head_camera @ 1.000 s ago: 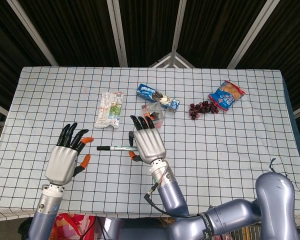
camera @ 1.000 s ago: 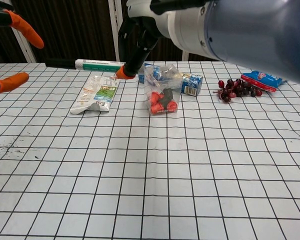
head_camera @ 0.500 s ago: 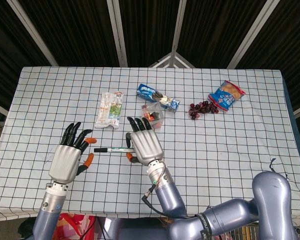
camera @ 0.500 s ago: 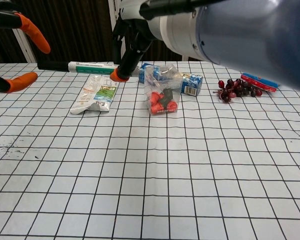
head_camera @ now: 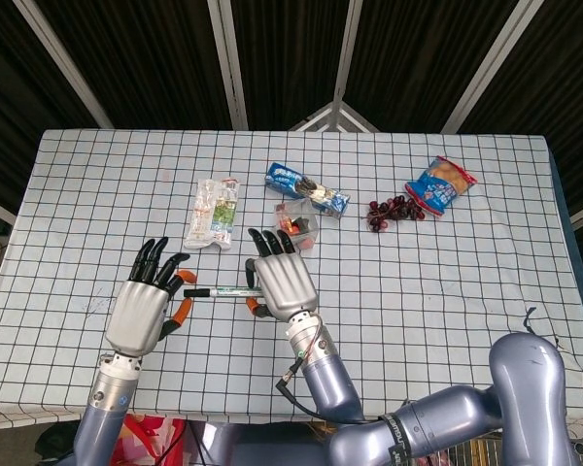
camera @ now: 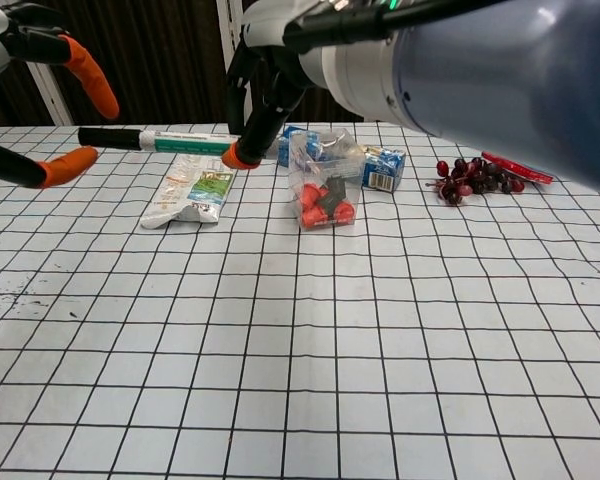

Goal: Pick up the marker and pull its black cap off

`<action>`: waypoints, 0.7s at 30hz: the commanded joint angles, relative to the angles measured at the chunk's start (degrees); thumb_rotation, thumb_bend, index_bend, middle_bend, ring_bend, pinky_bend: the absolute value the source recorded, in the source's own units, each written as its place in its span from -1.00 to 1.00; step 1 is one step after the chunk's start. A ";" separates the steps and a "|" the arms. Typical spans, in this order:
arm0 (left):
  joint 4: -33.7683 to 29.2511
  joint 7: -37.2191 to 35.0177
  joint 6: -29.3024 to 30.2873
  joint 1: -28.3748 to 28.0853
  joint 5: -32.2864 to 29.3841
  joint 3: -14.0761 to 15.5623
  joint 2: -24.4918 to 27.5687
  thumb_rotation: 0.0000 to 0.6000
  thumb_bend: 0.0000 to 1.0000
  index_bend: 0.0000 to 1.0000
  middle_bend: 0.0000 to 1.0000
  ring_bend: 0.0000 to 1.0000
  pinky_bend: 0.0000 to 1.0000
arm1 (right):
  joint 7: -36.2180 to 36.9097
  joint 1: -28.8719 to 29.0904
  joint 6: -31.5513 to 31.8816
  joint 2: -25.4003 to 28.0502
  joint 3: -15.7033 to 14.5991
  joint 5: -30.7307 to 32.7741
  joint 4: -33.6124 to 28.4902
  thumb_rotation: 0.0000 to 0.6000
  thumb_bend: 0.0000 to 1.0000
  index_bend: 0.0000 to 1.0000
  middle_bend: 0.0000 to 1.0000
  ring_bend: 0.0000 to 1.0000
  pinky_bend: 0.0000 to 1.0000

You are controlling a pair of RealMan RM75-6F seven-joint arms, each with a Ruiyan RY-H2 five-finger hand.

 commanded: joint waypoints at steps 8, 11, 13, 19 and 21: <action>0.55 0.93 0.26 -0.35 0.05 0.17 -0.81 1.00 -0.03 -0.08 -0.50 -1.00 -0.98 | 0.89 -0.35 -0.35 0.41 -0.46 -0.28 -0.14 1.00 -0.28 0.50 -0.86 -0.89 -1.00; 0.83 0.83 0.27 -0.49 0.11 0.21 -1.01 1.00 -0.03 -0.07 -0.48 -1.00 -0.98 | 1.18 -0.45 -0.51 0.49 -0.63 -0.41 -0.10 1.00 -0.28 0.50 -0.86 -0.89 -1.00; 1.09 0.85 0.30 -0.62 0.25 0.22 -1.21 1.00 -0.03 -0.05 -0.48 -1.00 -0.98 | 1.40 -0.54 -0.64 0.56 -0.73 -0.46 0.00 1.00 -0.28 0.50 -0.86 -0.89 -1.00; 1.36 1.14 0.18 -0.94 0.18 0.29 -1.69 1.00 -0.03 -0.01 -0.45 -1.00 -0.98 | 2.01 -0.77 -1.10 0.81 -0.96 -0.58 0.23 1.00 -0.28 0.50 -0.86 -0.89 -1.00; 1.56 1.36 0.10 -1.06 0.00 0.28 -1.97 1.00 -0.02 0.01 -0.44 -1.00 -0.98 | 2.29 -0.90 -1.29 0.95 -1.05 -0.68 0.26 1.00 -0.28 0.50 -0.86 -0.89 -1.00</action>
